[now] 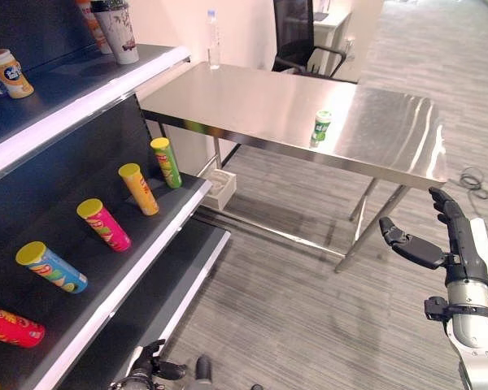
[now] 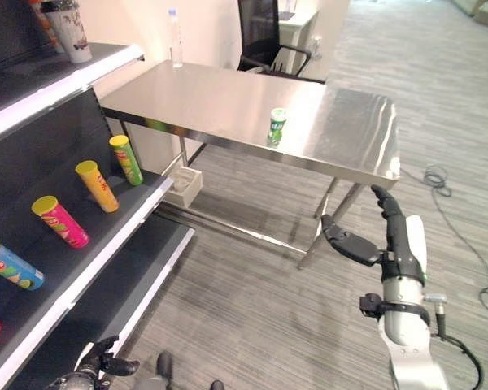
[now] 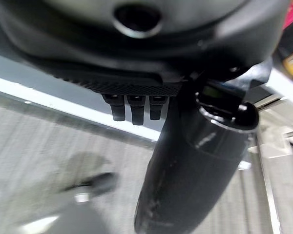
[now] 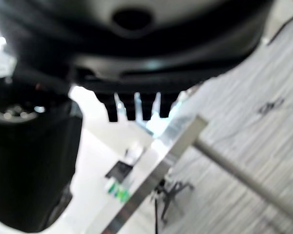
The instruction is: Put the goods on the table back onto the shelves and tidy them up.
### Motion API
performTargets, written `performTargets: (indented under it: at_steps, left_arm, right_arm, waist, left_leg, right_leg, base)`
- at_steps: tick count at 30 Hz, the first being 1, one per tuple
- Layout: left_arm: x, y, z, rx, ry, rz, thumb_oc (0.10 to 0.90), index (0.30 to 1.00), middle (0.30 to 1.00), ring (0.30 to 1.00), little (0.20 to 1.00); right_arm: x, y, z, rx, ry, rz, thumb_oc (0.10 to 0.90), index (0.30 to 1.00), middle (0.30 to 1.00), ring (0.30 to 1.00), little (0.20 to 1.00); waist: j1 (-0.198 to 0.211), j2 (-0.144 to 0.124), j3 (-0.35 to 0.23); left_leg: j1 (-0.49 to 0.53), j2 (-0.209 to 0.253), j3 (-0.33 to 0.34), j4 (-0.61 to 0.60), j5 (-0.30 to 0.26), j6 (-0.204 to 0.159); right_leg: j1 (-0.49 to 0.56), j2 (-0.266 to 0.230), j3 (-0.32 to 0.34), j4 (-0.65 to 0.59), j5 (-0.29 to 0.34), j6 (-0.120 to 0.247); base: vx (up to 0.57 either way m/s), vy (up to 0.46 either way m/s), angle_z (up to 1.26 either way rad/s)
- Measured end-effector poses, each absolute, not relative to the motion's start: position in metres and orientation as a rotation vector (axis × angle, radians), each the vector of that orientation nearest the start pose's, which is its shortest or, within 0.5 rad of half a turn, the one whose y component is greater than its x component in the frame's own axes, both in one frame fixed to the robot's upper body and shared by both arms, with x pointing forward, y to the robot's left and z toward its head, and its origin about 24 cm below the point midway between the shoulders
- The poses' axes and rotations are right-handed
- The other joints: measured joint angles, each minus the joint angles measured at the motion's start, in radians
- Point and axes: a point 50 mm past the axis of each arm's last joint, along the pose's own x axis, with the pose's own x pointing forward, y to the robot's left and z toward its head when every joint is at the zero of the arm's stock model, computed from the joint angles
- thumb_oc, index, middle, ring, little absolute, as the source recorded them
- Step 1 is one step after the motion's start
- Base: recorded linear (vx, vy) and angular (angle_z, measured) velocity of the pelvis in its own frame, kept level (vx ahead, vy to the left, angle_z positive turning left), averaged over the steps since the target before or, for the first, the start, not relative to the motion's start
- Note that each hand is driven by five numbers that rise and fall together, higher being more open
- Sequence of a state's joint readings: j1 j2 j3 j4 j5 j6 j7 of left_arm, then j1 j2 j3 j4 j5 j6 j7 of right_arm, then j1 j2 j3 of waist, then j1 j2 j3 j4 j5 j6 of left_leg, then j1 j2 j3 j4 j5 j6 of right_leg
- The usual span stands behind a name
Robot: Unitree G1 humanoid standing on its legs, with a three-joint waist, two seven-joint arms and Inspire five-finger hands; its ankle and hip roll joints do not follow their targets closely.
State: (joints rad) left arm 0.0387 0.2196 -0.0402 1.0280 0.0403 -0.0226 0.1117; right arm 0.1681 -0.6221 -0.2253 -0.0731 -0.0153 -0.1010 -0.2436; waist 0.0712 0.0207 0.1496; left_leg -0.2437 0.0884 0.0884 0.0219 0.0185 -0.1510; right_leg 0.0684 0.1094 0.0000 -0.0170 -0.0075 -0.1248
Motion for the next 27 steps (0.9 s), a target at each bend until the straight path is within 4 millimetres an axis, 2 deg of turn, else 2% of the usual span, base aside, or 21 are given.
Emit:
performTargets:
  at_steps: [3,4,5,8,9,11,12,13,14,15,16,17,19,20,21,22,23,24,25,26,27]
  left_arm:
    - [0.105,0.233,-0.152,0.297,1.084,0.165,0.8,0.9,0.9,0.9,0.9]
    - [0.093,0.235,-0.154,0.289,1.113,0.181,0.8,0.9,0.9,0.9,0.9]
    - [0.083,0.235,-0.156,0.28,1.14,0.192,0.8,0.9,0.9,0.9,0.9]
    - [0.078,0.233,-0.158,0.263,1.164,0.2,0.8,0.9,0.9,0.9,0.9]
    - [0.082,0.234,-0.157,0.27,1.148,0.202,0.8,0.9,0.9,0.9,0.9]
    - [0.104,0.241,-0.149,0.294,1.076,0.208,0.8,0.9,0.9,0.9,0.9]
    - [0.115,0.241,-0.146,0.298,1.051,0.209,0.8,0.9,0.9,0.9,0.9]
    - [0.136,0.241,-0.139,0.307,0.997,0.203,0.8,0.9,0.9,0.9,0.9]
    - [0.145,0.242,-0.136,0.314,0.973,0.2,0.8,0.9,0.9,0.9,0.9]
    - [0.152,0.242,-0.133,0.321,0.955,0.194,0.8,0.9,0.9,0.9,0.9]
    - [0.16,0.239,-0.13,0.324,0.924,0.178,0.8,0.9,0.9,0.9,0.9]
    - [0.161,0.236,-0.129,0.315,0.915,0.175,0.8,0.9,0.9,0.9,0.9]
    - [0.16,0.234,-0.131,0.302,0.917,0.177,0.8,0.9,0.9,0.9,0.9]
    - [0.159,0.233,-0.131,0.288,0.92,0.187,0.8,0.9,0.9,0.9,0.9]
    - [0.157,0.234,-0.132,0.289,0.926,0.192,0.8,0.9,0.9,0.9,0.9]
    - [0.156,0.233,-0.133,0.289,0.933,0.194,0.8,0.9,0.9,0.9,0.9]
    - [0.156,0.234,-0.133,0.294,0.934,0.194,0.8,0.9,0.9,0.9,0.9]
    - [0.153,0.235,-0.134,0.295,0.942,0.199,0.8,0.9,0.9,0.9,0.9]
    - [0.144,0.237,-0.138,0.305,0.978,0.197,0.8,0.9,0.9,0.9,0.9]
    - [0.128,0.237,-0.144,0.302,1.027,0.195,0.8,0.9,0.9,0.9,0.9]
    - [0.12,0.232,-0.148,0.281,1.047,0.182,0.8,0.9,0.9,0.9,0.9]
  right_arm:
    - [0.217,-0.307,0.109,-0.65,-0.165,-0.392,0.8,0.9,0.9,0.9,0.9]
    - [0.221,-0.305,0.113,-0.643,-0.184,-0.388,0.8,0.9,0.9,0.9,0.9]
    - [0.223,-0.301,0.12,-0.64,-0.223,-0.385,0.8,0.9,0.9,0.9,0.9]
    - [0.232,-0.29,0.14,-0.647,-0.324,-0.372,0.8,0.9,0.9,0.9,0.9]
    - [0.231,-0.289,0.143,-0.659,-0.34,-0.376,0.8,0.9,0.9,0.9,0.9]
    - [0.23,-0.287,0.145,-0.672,-0.355,-0.378,0.8,0.9,0.9,0.9,0.9]
    - [0.23,-0.287,0.146,-0.679,-0.358,-0.383,0.8,0.9,0.9,0.9,0.9]
    - [0.23,-0.287,0.148,-0.691,-0.368,-0.387,0.8,0.9,0.9,0.9,0.9]
    - [0.23,-0.285,0.15,-0.701,-0.378,-0.385,0.8,0.9,0.9,0.9,0.9]
    - [0.23,-0.283,0.152,-0.705,-0.388,-0.383,0.8,0.9,0.9,0.9,0.9]
    - [0.234,-0.277,0.159,-0.701,-0.43,-0.37,0.8,0.9,0.9,0.9,0.9]
    - [0.236,-0.274,0.163,-0.7,-0.453,-0.367,0.8,0.9,0.9,0.9,0.9]
    - [0.238,-0.269,0.173,-0.708,-0.501,-0.367,0.8,0.9,0.9,0.9,0.9]
    - [0.236,-0.266,0.183,-0.719,-0.557,-0.373,0.8,0.9,0.9,0.9,0.9]
    - [0.236,-0.265,0.187,-0.726,-0.577,-0.371,0.8,0.9,0.9,0.9,0.9]
    - [0.236,-0.265,0.195,-0.745,-0.606,-0.367,0.8,0.9,0.9,0.9,0.9]
    - [0.233,-0.267,0.201,-0.762,-0.636,-0.379,0.8,0.9,0.9,0.9,0.9]
    - [0.231,-0.27,0.206,-0.761,-0.662,-0.403,0.8,0.9,0.9,0.9,0.9]
    - [0.228,-0.28,0.211,-0.762,-0.678,-0.463,0.8,0.9,0.9,0.9,0.9]
    - [0.228,-0.293,0.205,-0.776,-0.632,-0.51,0.8,0.9,0.9,0.9,0.9]
    - [0.226,-0.304,0.199,-0.799,-0.579,-0.535,0.8,0.9,0.9,0.9,0.9]
  waist:
    - [0.028,0.04,0.023]
    - [0.03,0.044,0.023]
    - [0.025,0.025,0.031]
    - [0.027,0.002,0.041]
    - [0.041,0.001,0.036]
    - [0.027,-0.028,0.027]
    - [0.025,-0.028,0.026]
    - [0.022,-0.022,0.027]
    - [0.017,-0.023,0.027]
    - [0.012,-0.025,0.028]
    - [0.01,-0.023,0.029]
    - [0.003,-0.023,0.028]
    - [0.002,-0.015,0.031]
    - [-0.003,-0.003,0.031]
    - [-0.001,-0.002,0.031]
    - [-0.006,0.01,0.026]
    - [-0.01,0.007,0.027]
    - [-0.019,-0.005,0.025]
    - [-0.039,-0.024,0.016]
    - [-0.039,-0.035,0.002]
    - [-0.033,-0.005,-0.013]
  left_leg:
    - [-0.011,-0.027,0.125,-0.035,0.02,0.012]
    - [0.032,-0.037,0.155,-0.056,0.05,0.051]
    - [0.089,-0.07,0.176,-0.093,0.107,0.11]
    - [0.161,-0.125,0.196,-0.112,0.112,0.169]
    - [0.18,-0.131,0.216,-0.106,0.127,0.251]
    - [0.192,-0.158,0.219,-0.102,0.086,0.259]
    - [0.203,-0.16,0.219,-0.102,0.076,0.262]
    - [0.23,-0.161,0.211,-0.11,0.064,0.271]
    - [0.238,-0.165,0.206,-0.109,0.062,0.273]
    - [0.249,-0.171,0.202,-0.109,0.061,0.275]
    - [0.276,-0.168,0.193,-0.1,0.04,0.303]
    - [0.284,-0.167,0.191,-0.094,0.04,0.304]
    - [0.299,-0.155,0.19,-0.095,0.033,0.312]
    - [0.302,-0.137,0.188,-0.096,0.027,0.306]
    - [0.303,-0.127,0.18,-0.099,0.025,0.302]
    - [0.302,-0.104,0.149,-0.1,0.001,0.27]
    - [0.303,-0.099,0.133,-0.099,0.001,0.246]
    - [0.31,-0.095,0.108,-0.103,-0.001,0.234]
    - [0.327,-0.089,0.058,-0.11,-0.01,0.192]
    - [0.356,-0.067,0.03,-0.117,-0.039,0.132]
    - [0.362,-0.014,0.037,-0.116,-0.052,0.117]
  right_leg:
    - [0.073,0.003,0.015,-0.024,-0.063,0.02]
    - [0.109,-0.004,0.036,-0.023,-0.091,0.047]
    - [0.144,-0.042,0.074,-0.021,-0.135,0.099]
    - [0.157,-0.121,0.109,0.05,-0.203,0.213]
    - [0.13,-0.136,0.083,0.107,-0.237,0.266]
    - [0.104,-0.173,0.06,0.153,-0.224,0.28]
    - [0.07,-0.176,0.055,0.244,-0.238,0.298]
    - [-0.062,-0.18,0.038,0.522,-0.266,0.343]
    - [-0.122,-0.193,0.022,0.649,-0.27,0.346]
    - [-0.157,-0.205,0.021,0.696,-0.271,0.342]
    - [-0.244,-0.226,0.03,0.757,-0.271,0.325]
    - [-0.287,-0.248,0.023,0.766,-0.267,0.318]
    - [-0.347,-0.299,-0.001,0.725,-0.259,0.307]
    - [-0.369,-0.345,-0.061,0.568,-0.225,0.31]
    - [-0.378,-0.356,-0.069,0.508,-0.198,0.311]
    - [-0.379,-0.346,-0.083,0.388,-0.162,0.329]
    - [-0.345,-0.34,-0.066,0.22,-0.101,0.37]
    - [-0.34,-0.329,-0.042,0.111,-0.039,0.359]
    - [-0.287,-0.281,0.049,-0.062,0.043,0.372]
    - [-0.244,-0.254,0.068,-0.074,0.128,0.357]
    - [-0.23,-0.215,0.051,-0.069,0.136,0.352]
  base:
    - [0.31,0.118,0.04]
    - [0.39,0.2,-0.5]
    - [0.47,0.244,-0.75]
    - [0.33,0.149,-0.88]
    - [0.24,0.114,-0.75]
    - [0.21,0.116,-0.28]
    - [0.07,0.071,-0.1]
    - [0.02,0.053,0.04]
    - [0.03,0.053,0.12]
    - [0.07,0.033,0.08]
    - [0.09,-0.009,0.03]
    - [0.12,-0.059,-0.06]
    - [0.16,-0.117,0.06]
    - [0.18,-0.142,0.06]
    - [0.24,-0.207,0.07]
    - [0.13,-0.12,0.23]
    - [0.21,-0.167,0.41]
    - [0.21,-0.137,0.97]
    - [0.27,-0.238,1.15]
    - [0.32,-0.347,1.13]
    - [0.31,-0.372,0.82]
